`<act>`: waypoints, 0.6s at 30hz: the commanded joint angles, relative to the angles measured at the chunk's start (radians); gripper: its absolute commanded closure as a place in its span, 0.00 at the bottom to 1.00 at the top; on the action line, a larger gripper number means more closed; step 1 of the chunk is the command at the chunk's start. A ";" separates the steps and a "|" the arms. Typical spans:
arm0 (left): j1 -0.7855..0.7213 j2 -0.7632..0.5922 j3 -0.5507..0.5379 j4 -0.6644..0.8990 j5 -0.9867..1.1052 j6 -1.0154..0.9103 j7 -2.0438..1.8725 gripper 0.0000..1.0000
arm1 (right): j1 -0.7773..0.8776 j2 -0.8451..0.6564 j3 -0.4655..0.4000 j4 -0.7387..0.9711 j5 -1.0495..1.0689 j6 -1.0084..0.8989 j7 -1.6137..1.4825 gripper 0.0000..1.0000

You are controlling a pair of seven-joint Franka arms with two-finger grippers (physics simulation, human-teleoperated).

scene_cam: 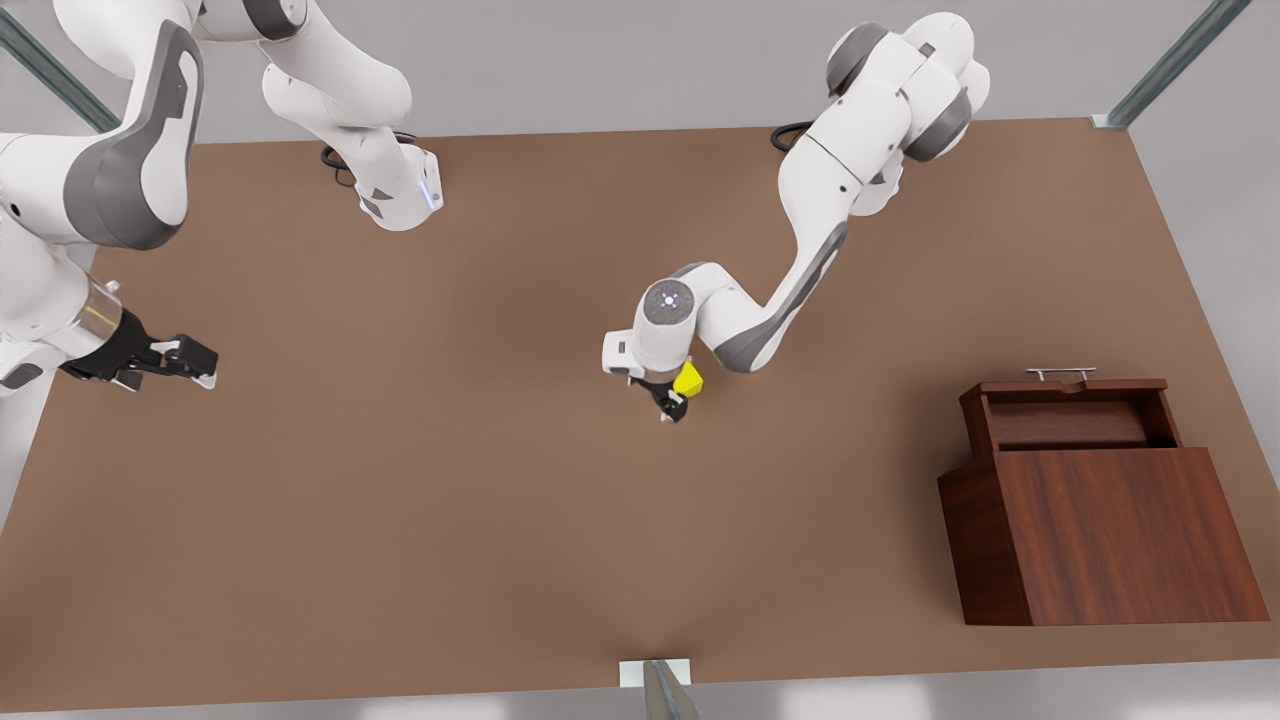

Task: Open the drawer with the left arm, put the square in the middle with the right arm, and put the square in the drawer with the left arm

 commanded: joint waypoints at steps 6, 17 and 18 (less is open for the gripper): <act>-0.012 0.003 -0.005 -0.039 -0.002 0.001 0.067 0.00 | -0.002 -0.001 0.000 0.000 0.000 0.002 0.000 0.00; -0.011 -0.036 0.000 -0.113 0.003 -0.048 0.113 0.00 | -0.014 0.001 0.001 0.014 0.000 0.002 0.000 0.00; -0.011 -0.045 0.003 -0.125 0.004 -0.048 0.117 0.00 | -0.013 0.001 0.001 0.014 0.000 0.002 0.000 0.00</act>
